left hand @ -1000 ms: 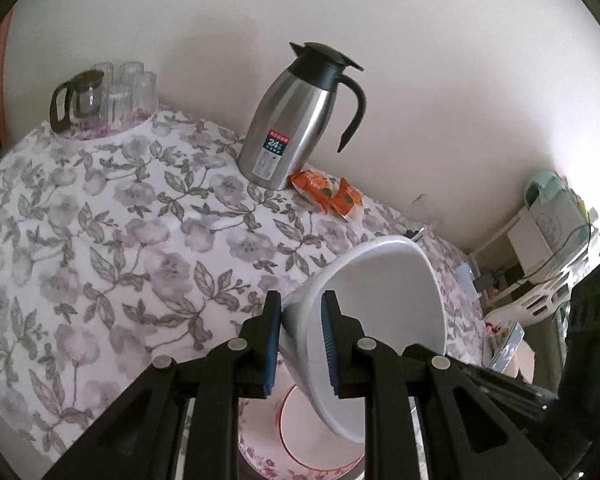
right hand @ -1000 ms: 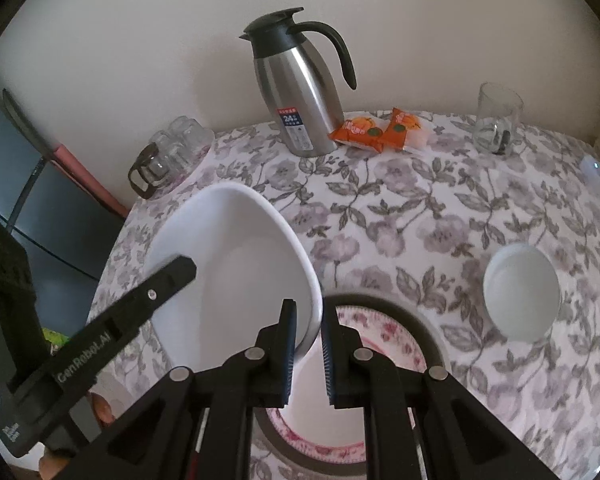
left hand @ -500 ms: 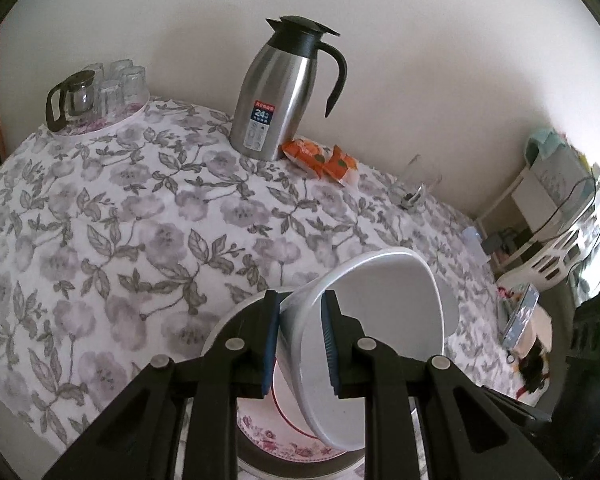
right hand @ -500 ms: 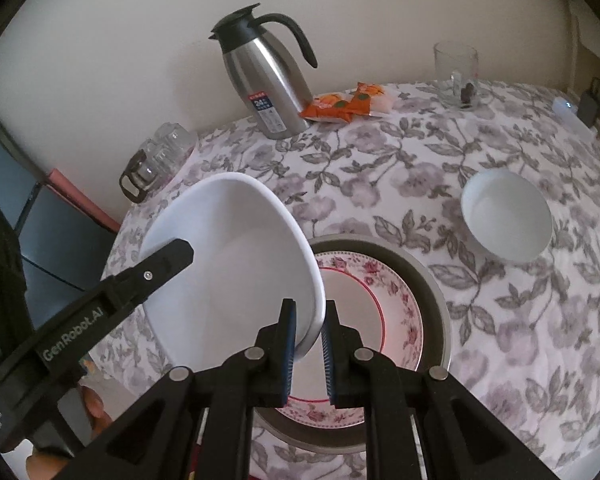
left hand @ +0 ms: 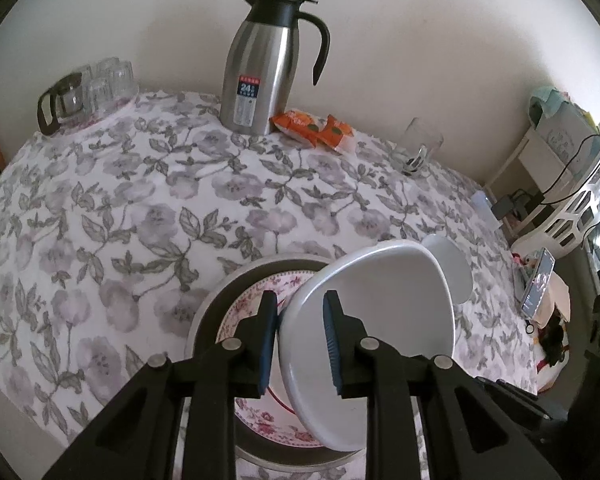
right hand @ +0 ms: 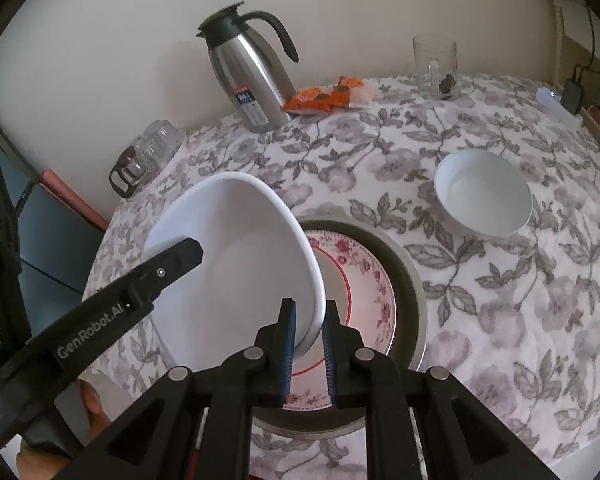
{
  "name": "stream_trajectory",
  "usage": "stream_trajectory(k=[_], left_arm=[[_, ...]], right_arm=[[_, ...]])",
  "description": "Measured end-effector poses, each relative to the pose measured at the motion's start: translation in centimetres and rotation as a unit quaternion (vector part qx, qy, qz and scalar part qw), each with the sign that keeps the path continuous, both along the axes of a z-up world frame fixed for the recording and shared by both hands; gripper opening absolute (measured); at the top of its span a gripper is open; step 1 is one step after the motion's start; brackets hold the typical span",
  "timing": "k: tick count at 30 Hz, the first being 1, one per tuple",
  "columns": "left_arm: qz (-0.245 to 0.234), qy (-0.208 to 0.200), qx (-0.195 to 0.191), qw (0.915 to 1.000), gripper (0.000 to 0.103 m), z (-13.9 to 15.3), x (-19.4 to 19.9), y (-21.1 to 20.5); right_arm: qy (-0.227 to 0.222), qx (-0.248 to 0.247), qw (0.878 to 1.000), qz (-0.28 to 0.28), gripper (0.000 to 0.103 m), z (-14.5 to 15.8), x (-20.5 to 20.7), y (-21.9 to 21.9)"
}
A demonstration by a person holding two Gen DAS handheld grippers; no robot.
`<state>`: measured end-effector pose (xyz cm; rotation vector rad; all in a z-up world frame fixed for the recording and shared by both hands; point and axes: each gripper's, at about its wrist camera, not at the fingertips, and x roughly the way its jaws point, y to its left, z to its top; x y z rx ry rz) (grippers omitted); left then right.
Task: Organize plates and bowls
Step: 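Lift the MAX bowl with both grippers and carry it toward the steel tray, then lower the MAX bowl into the strawberry bowl with both grippers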
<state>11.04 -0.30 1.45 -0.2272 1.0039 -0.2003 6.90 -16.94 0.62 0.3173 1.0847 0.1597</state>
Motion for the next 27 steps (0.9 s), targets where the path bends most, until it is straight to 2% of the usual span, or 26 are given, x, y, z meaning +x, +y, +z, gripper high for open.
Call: stream_trajectory(k=[27], left_arm=[[-0.007,0.051,0.015,0.9986,0.023,-2.7,0.6,-0.8]], right_arm=[[0.035,0.011,0.999,-0.007,0.015,-2.4,0.6,-0.7]])
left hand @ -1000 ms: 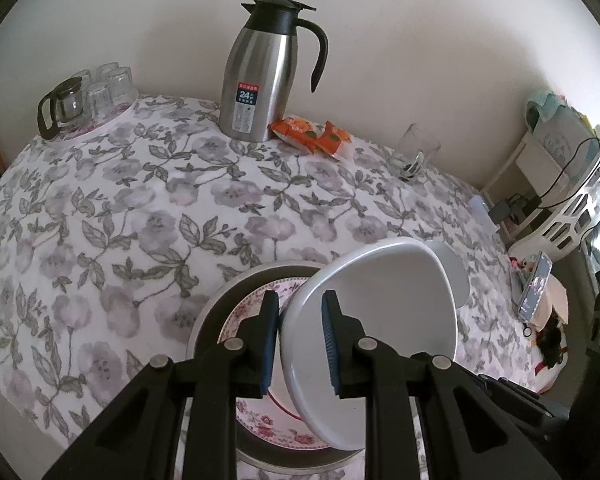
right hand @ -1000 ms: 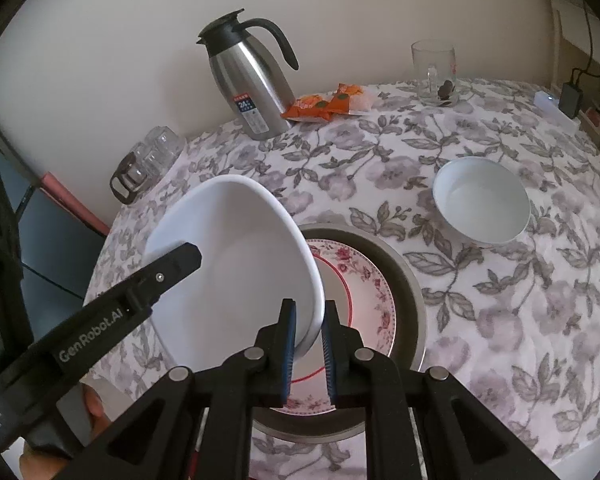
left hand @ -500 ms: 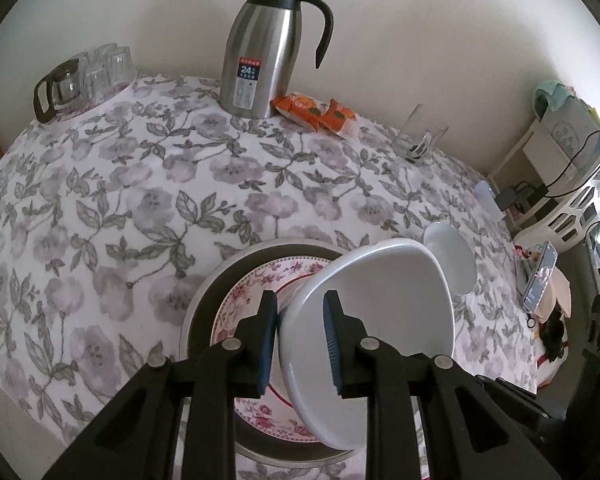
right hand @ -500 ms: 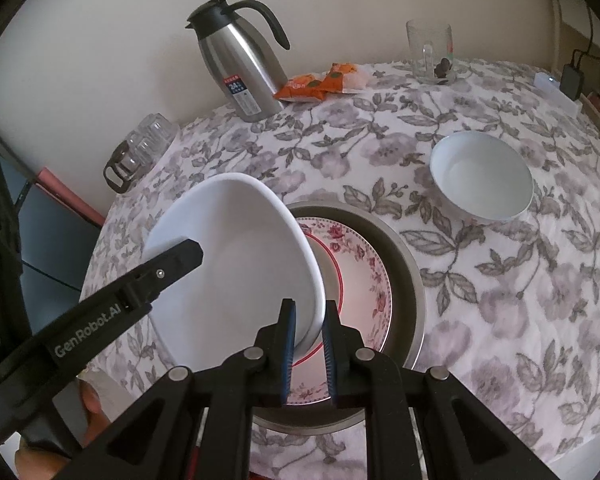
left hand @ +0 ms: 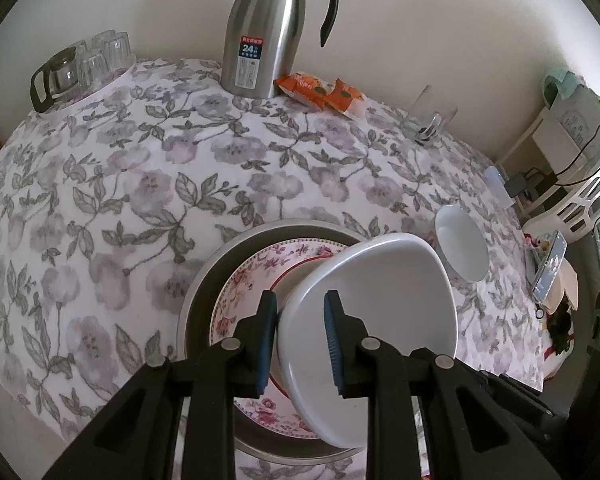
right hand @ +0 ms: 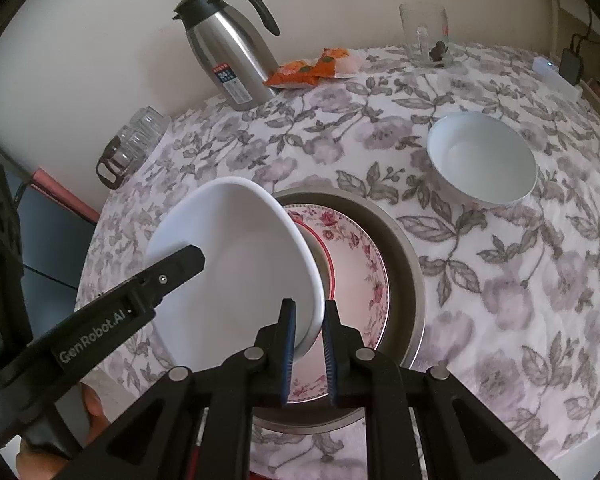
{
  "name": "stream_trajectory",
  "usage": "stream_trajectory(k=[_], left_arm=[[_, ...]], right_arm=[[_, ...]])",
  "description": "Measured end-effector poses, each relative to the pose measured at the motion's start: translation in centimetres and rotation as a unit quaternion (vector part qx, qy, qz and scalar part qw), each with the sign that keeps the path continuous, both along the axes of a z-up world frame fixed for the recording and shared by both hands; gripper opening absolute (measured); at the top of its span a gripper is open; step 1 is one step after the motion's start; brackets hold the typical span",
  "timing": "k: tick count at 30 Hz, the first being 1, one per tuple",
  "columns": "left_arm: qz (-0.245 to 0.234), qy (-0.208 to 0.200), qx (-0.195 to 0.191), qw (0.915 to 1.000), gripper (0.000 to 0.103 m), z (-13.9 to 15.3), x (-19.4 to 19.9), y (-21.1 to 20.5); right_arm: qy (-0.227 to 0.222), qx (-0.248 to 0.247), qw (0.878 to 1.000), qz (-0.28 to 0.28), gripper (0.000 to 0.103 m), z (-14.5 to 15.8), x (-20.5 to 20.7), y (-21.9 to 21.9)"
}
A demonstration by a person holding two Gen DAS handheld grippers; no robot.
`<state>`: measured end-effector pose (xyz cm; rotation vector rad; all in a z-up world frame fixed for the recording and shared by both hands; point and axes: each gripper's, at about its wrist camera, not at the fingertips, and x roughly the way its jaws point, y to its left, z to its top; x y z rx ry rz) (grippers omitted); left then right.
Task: Organize plates and bowls
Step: 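Lower the MAX bowl into the strawberry bowl with both grippers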
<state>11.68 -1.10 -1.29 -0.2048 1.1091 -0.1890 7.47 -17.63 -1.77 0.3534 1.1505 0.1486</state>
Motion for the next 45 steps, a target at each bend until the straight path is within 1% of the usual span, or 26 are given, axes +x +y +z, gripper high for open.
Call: stream_trajectory(k=[11,17,24,29,30,33,36,37,38,41,42,43,44,45], left_arm=[[-0.001,0.015,0.007,0.9999,0.024,-1.0,0.4,-0.2],[0.003,0.026,0.002,0.9997,0.024,-1.6,0.6,0.0],[0.011,0.034,-0.01,0.9993,0.024,-1.8,0.8,0.4],[0.018,0.04,-0.026,0.9987,0.024,-1.9,0.9,0.8],[0.021,0.042,-0.03,0.9984,0.027,-1.9,1.0,0.9],[0.03,0.048,-0.046,0.9974,0.03,-2.0,1.0,1.2],[0.036,0.045,-0.041,0.9975,0.039,-1.8,1.0,1.4],[0.04,0.043,-0.038,0.9976,0.041,-1.7,1.0,1.5],[0.042,0.041,-0.036,0.9976,0.042,-1.6,1.0,1.6],[0.051,0.036,-0.033,0.9975,0.045,-1.3,1.0,2.1],[0.056,0.033,-0.031,0.9974,0.053,-1.2,0.9,2.3],[0.06,0.03,-0.028,0.9974,0.062,-1.1,0.9,2.4],[0.063,0.028,-0.025,0.9973,0.064,-0.9,1.0,2.5],[0.066,0.025,-0.018,0.9973,0.065,-0.8,1.0,2.6]], right_arm=[[0.006,0.006,1.0,-0.003,0.016,-0.6,0.2,-0.2],[0.01,0.009,1.0,-0.004,0.016,-1.0,0.4,-0.1],[0.01,0.018,1.0,-0.005,0.017,-1.2,0.5,-0.3],[0.011,0.021,1.0,-0.007,0.017,-1.2,0.6,-0.3],[0.011,0.021,1.0,-0.007,0.017,-1.2,0.6,-0.3],[0.01,0.022,1.0,-0.006,0.018,-1.2,0.5,-0.3],[0.007,0.018,1.0,-0.001,0.023,-0.9,0.5,-0.1],[0.005,0.015,1.0,0.001,0.029,-0.8,0.5,-0.1],[0.002,0.009,1.0,0.002,0.032,-0.6,0.4,0.0],[-0.01,-0.004,1.0,0.001,0.036,0.0,0.3,0.1],[-0.013,-0.006,1.0,0.0,0.038,0.2,0.3,0.1],[-0.018,-0.009,1.0,-0.001,0.047,0.4,0.3,0.0],[-0.023,-0.011,1.0,-0.004,0.055,0.6,0.3,0.0],[-0.027,-0.015,1.0,-0.006,0.058,0.8,0.2,-0.1]])
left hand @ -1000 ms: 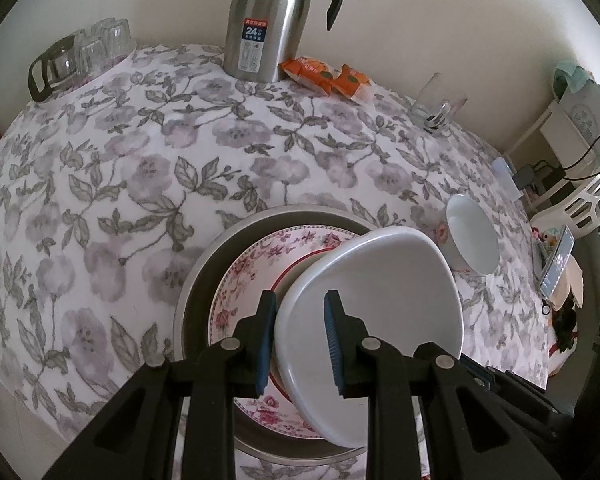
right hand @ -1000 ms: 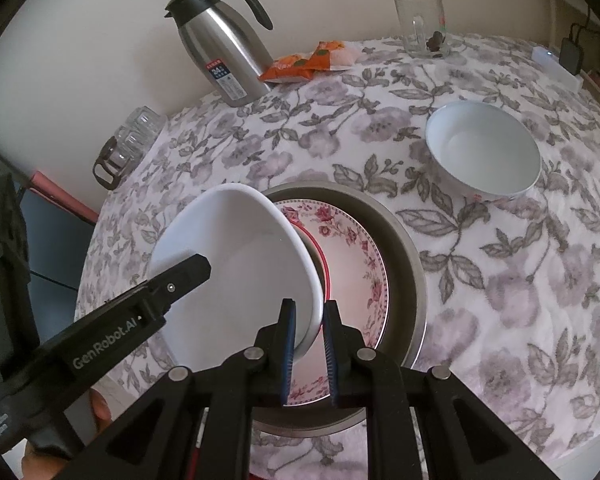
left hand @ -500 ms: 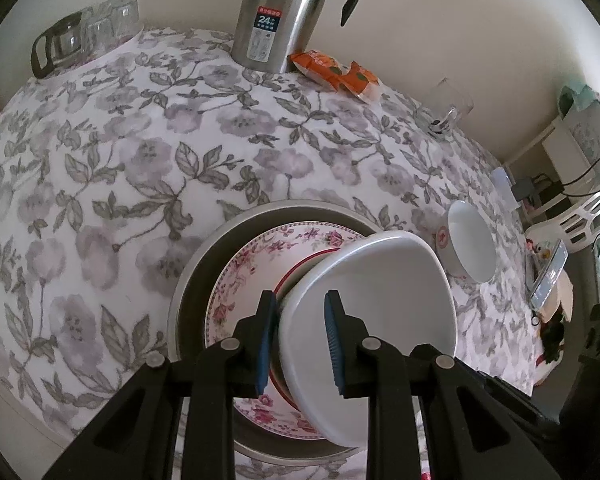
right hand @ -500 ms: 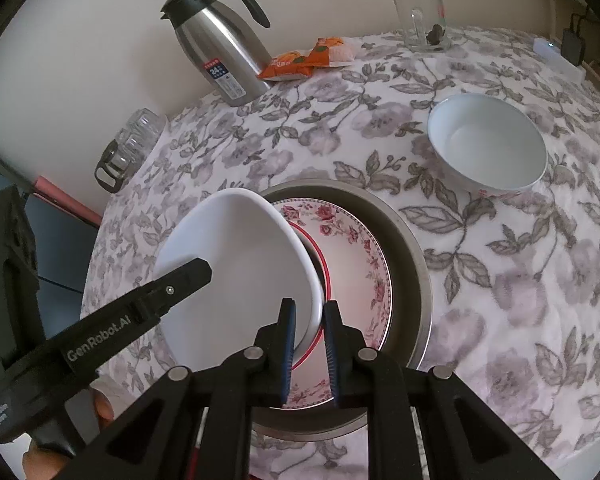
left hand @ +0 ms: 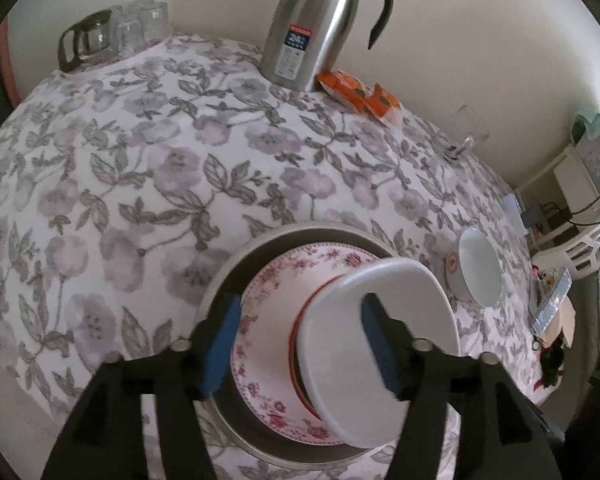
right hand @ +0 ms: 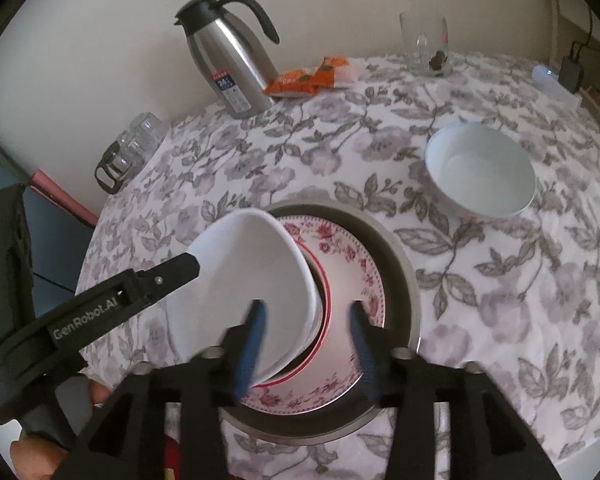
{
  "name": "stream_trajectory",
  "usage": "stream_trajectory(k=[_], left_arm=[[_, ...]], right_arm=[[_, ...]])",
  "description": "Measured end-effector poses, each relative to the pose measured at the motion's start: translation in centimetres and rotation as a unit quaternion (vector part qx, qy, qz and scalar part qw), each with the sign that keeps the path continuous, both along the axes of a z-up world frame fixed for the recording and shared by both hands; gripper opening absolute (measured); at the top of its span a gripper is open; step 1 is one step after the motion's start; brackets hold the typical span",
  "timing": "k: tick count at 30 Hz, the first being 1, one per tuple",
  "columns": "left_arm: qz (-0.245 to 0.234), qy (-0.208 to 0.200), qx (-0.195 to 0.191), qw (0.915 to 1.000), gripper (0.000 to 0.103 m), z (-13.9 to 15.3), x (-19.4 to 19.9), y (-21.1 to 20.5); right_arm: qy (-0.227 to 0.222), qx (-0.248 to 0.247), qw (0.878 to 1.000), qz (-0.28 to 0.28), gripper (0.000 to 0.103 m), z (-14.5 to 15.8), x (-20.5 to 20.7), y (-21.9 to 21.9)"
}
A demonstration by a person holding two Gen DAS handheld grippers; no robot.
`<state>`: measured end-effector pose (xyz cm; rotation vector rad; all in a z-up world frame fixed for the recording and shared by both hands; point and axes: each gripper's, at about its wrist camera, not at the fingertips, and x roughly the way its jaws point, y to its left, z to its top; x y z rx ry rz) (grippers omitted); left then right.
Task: Organize plates and bowls
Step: 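Lower the MAX bowl into the strawberry bowl with both grippers, then open both grippers to release the MAX bowl, then move both grippers toward the large plain white bowl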
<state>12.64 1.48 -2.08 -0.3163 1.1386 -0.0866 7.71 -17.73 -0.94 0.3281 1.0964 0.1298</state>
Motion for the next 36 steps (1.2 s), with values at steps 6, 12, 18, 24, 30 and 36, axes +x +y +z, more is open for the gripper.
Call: stream_trajectory(k=[6,12,18,24,30,36], left_arm=[[0.015,0.004,0.035,0.9993,0.07,0.0,0.1,0.4],[0.039,0.001,0.052,0.9979,0.086,-0.2,0.1,1.3],[0.051,-0.007,0.063,0.9967,0.089,-0.1,0.2,1.7],[0.05,-0.036,0.075,0.9953,0.095,0.5,0.1,1.6],[0.041,-0.07,0.084,0.9932,0.102,1.5,0.2,1.2],[0.018,-0.096,0.087,0.9914,0.102,2.5,0.2,0.2]], right_arm=[[-0.019,-0.02,1.0,-0.004,0.075,0.6,0.0,-0.2],[-0.028,-0.032,0.999,-0.01,0.089,0.4,0.0,-0.5],[-0.028,-0.037,0.999,-0.021,0.103,0.1,0.0,-0.9],[-0.042,-0.051,0.997,-0.028,0.103,0.2,0.0,-1.3],[-0.07,-0.068,0.995,-0.032,0.103,1.1,-0.1,-1.6],[-0.067,-0.066,0.995,-0.033,0.103,1.0,0.1,-2.3]])
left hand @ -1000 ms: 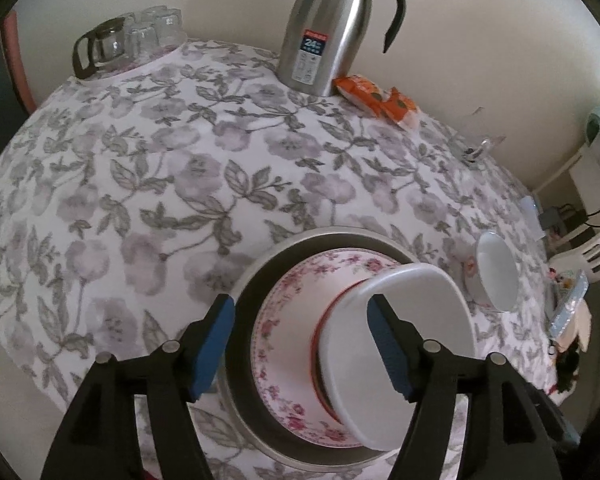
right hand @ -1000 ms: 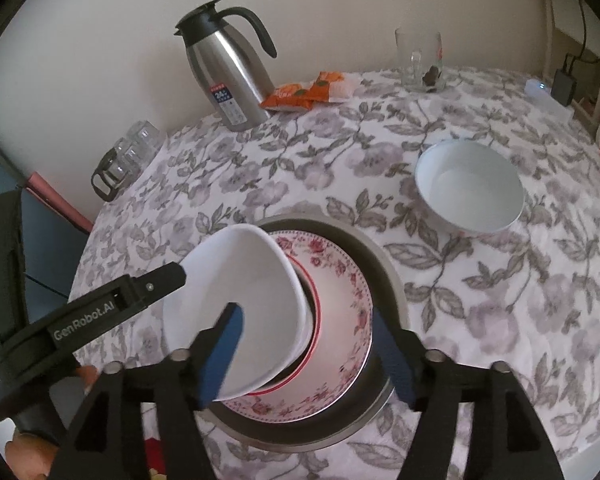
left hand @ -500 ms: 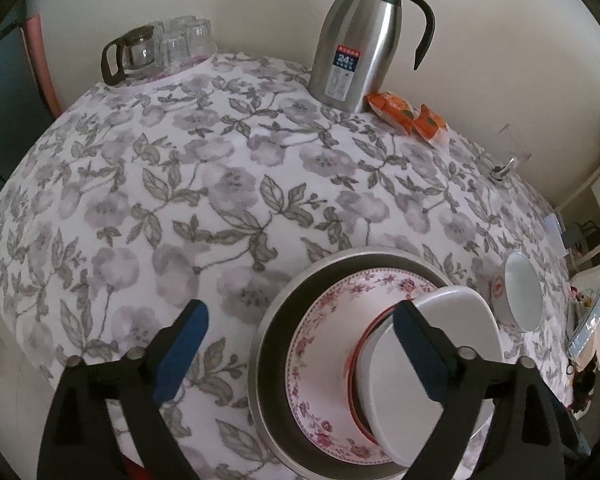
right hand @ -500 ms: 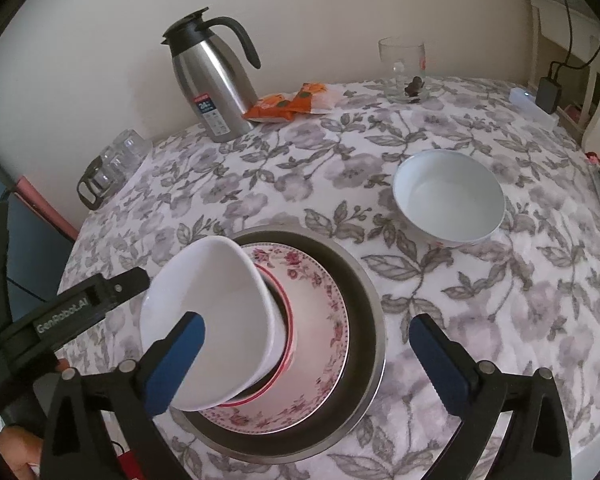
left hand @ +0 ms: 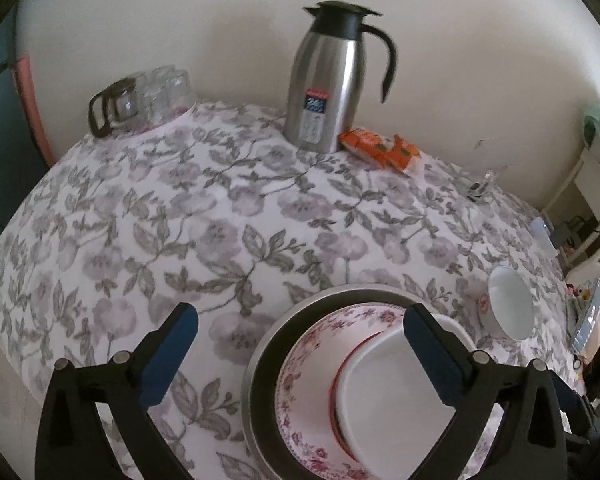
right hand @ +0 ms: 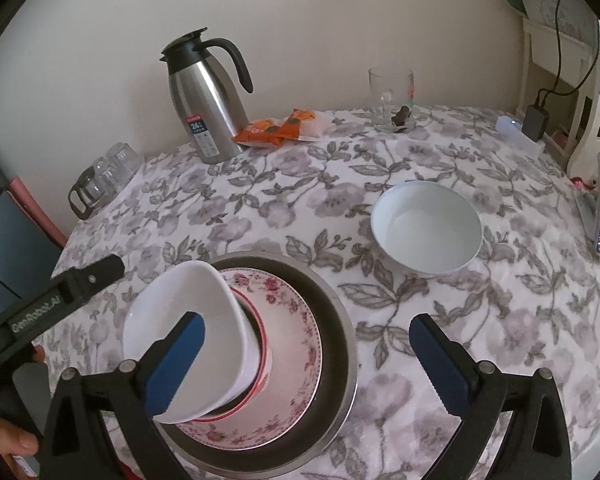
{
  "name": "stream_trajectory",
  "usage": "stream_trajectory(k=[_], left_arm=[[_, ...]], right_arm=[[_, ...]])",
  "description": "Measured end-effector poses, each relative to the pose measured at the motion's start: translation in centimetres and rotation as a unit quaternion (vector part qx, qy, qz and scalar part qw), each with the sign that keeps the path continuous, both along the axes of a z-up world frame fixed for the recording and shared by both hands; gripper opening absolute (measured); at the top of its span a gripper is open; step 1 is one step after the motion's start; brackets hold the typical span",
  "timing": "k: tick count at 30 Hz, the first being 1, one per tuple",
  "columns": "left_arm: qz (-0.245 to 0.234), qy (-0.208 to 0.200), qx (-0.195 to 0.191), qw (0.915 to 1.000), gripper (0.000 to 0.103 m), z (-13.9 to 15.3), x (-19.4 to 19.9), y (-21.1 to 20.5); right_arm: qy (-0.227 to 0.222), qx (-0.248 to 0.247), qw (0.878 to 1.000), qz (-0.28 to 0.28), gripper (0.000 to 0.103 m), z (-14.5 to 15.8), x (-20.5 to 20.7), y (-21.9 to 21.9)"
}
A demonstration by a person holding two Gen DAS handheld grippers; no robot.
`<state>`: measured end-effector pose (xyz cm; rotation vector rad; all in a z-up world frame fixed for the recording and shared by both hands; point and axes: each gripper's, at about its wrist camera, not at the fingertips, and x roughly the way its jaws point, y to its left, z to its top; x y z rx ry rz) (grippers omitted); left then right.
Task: Organize plates and bowls
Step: 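Move both grippers toward the large plain white bowl, then grasp the large white bowl rim with the left gripper while the right gripper grasps it too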
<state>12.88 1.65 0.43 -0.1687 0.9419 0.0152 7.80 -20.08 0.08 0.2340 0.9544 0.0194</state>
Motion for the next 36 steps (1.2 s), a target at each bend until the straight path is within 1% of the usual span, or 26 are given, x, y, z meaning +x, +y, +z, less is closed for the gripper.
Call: stream_trajectory(k=[4,7,12,14,16,17,20,22,24,25,26,27,28,30,32,33,35,36], left_arm=[[-0.022,-0.013,0.0,0.9997,0.102,1.0,0.3,-1.0],[-0.037,-0.018,-0.001,0.9992,0.102,2.1,0.8,-1.6],[-0.053,0.0,0.013,0.9985,0.102,3.7,2.3,-3.1],[-0.062,0.004,0.01,0.998,0.102,4.5,3.1,-3.8],[-0.07,0.006,-0.007,0.9975,0.102,5.4,3.8,-4.5],[-0.072,0.006,-0.013,0.9973,0.102,5.8,4.0,-4.9],[-0.08,0.017,-0.02,0.9965,0.102,6.5,5.0,-7.1],[-0.088,0.027,-0.027,0.9954,0.102,6.4,5.4,-8.9],[-0.098,0.039,-0.035,0.9938,0.102,6.0,5.8,-11.0],[-0.105,0.047,-0.043,0.9924,0.102,5.6,6.0,-12.3],[-0.116,0.058,-0.051,0.9902,0.102,5.1,6.2,-13.6],[-0.121,0.068,-0.055,0.9888,0.099,4.5,6.4,-14.5],[-0.125,0.082,-0.055,0.9873,0.091,3.7,6.6,-15.6],[-0.13,0.107,-0.061,0.9837,0.081,2.0,7.1,-17.3],[-0.127,0.132,-0.066,0.9809,0.079,0.2,7.7,-18.7],[-0.124,0.138,-0.064,0.9806,0.077,-0.6,8.0,-19.3],[-0.118,0.145,-0.047,0.9812,0.071,-2.1,8.4,-20.3],[-0.116,0.15,-0.042,0.981,0.066,-2.8,8.7,-20.7]], right_arm=[[-0.002,0.005,1.0,-0.008,0.103,0.1,0.3,-1.1],[-0.006,0.006,1.0,-0.029,0.103,0.4,0.6,-2.7],[-0.013,0.023,0.998,-0.065,0.103,0.6,1.2,-6.1],[-0.02,0.022,0.996,-0.088,0.103,0.9,1.3,-8.2],[-0.027,0.022,0.993,-0.116,0.103,0.9,1.1,-10.1],[-0.031,0.031,0.99,-0.131,0.103,0.8,1.1,-11.5],[-0.033,0.066,0.986,-0.151,0.103,0.2,1.0,-14.1],[-0.025,0.082,0.984,-0.157,0.103,-0.5,1.3,-15.2],[-0.022,0.097,0.982,-0.157,0.101,-1.1,1.7,-15.9],[-0.02,0.106,0.982,-0.156,0.097,-1.4,1.8,-16.1],[-0.018,0.12,0.98,-0.155,0.087,-1.8,2.1,-16.4],[-0.014,0.128,0.979,-0.156,0.081,-2.1,2.1,-16.5],[-0.009,0.134,0.978,-0.157,0.074,-2.6,2.3,-16.7],[-0.001,0.147,0.977,-0.157,0.072,-3.5,2.6,-17.2],[0.003,0.164,0.973,-0.16,0.064,-4.2,2.9,-17.9],[0.004,0.171,0.972,-0.162,0.06,-4.5,3.0,-18.3],[0.009,0.174,0.971,-0.16,0.055,-5.1,3.4,-18.7],[0.013,0.177,0.971,-0.159,0.053,-5.4,3.6,-18.8]])
